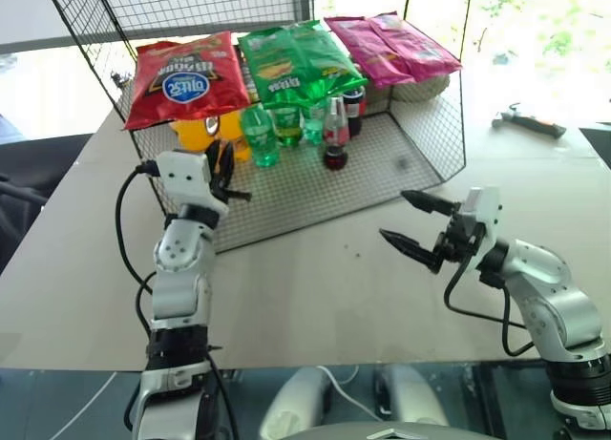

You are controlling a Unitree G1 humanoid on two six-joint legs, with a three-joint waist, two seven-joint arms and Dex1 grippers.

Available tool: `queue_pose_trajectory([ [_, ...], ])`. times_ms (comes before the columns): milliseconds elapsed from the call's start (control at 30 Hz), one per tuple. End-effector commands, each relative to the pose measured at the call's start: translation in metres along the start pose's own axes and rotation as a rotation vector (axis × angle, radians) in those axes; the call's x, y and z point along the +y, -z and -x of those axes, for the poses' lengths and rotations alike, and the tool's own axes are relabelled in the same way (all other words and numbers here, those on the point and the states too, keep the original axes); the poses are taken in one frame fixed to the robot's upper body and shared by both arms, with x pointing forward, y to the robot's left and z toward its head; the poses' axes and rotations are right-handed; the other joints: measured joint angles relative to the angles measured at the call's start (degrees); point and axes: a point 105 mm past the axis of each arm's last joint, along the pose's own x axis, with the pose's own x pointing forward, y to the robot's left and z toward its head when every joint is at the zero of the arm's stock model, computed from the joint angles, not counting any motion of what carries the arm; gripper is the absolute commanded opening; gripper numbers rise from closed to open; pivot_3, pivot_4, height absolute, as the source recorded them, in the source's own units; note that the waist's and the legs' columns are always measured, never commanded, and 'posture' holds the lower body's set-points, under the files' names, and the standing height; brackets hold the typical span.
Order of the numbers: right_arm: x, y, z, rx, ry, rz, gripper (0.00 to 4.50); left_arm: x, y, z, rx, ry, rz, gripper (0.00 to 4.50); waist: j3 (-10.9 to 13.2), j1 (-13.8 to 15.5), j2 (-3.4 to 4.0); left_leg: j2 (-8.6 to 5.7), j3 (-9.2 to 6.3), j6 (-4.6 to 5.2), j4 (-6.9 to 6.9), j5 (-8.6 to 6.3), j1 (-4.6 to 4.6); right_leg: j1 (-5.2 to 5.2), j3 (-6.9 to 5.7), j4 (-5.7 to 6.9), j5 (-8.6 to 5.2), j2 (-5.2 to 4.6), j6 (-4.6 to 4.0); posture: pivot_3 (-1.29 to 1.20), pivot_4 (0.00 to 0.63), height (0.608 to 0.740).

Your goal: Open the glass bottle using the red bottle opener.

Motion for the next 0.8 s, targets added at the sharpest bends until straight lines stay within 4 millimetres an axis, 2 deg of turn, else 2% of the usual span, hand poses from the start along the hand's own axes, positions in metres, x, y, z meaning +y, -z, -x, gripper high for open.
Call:
queue_pose_trajectory([
  [33, 0.004, -0.012, -0.001, -0.033, -0.015, 0.049, 4.13, -0.002, -0.01, 0.001, -0.041, 0.006, -0.025, 0.04, 0.0, 0.0, 0.0, 0.0, 0.0, 0.0, 0.0, 0.0, 0.0, 0.0, 0.0, 0.0, 0.0, 0.0, 0.0, 0.0, 0.15, 0.735],
  [500, 0.002, -0.01, -0.001, -0.028, -0.012, 0.062, 4.13, -0.002, -0.007, 0.002, -0.03, -0.016, -0.024, 0.04, 0.0, 0.01, 0.0, 0.0, 0.0, 0.0, 0.0, 0.0, 0.0, 0.0, 0.0, 0.01, 0.0, 0.0, 0.0, 0.0, 0.15, 0.735],
  [633, 0.001, -0.009, 0.0, -0.024, -0.006, 0.068, 4.13, -0.016, -0.013, 0.005, -0.054, 0.071, 0.032, 0.04, 0.0, 0.0, 0.0, 0.0, 0.0, 0.0, 0.0, 0.0, 0.0, 0.0, 0.0, 0.01, 0.0, 0.0, 0.0, 0.0, 0.15, 0.735],
  [733, 0.001, -0.008, 0.001, -0.021, -0.004, 0.07, 4.13, -0.024, -0.015, 0.008, -0.06, 0.118, 0.041, 0.86, 0.0, -0.02, 0.0, 0.0, 0.0, 0.0, 0.01, 0.0, -0.01, 0.0, 0.0, 0.0, 0.0, 0.0, 0.0, 0.0, 0.15, 0.735],
  [800, 0.001, -0.008, 0.001, -0.02, -0.003, 0.07, 4.13, -0.027, -0.015, 0.009, -0.062, 0.128, 0.042, 1.77, 0.0, -0.03, 0.0, 0.0, 0.0, 0.0, 0.0, 0.0, 0.0, 0.0, 0.0, 0.0, 0.0, 0.0, 0.0, 0.0, 0.15, 0.735],
])
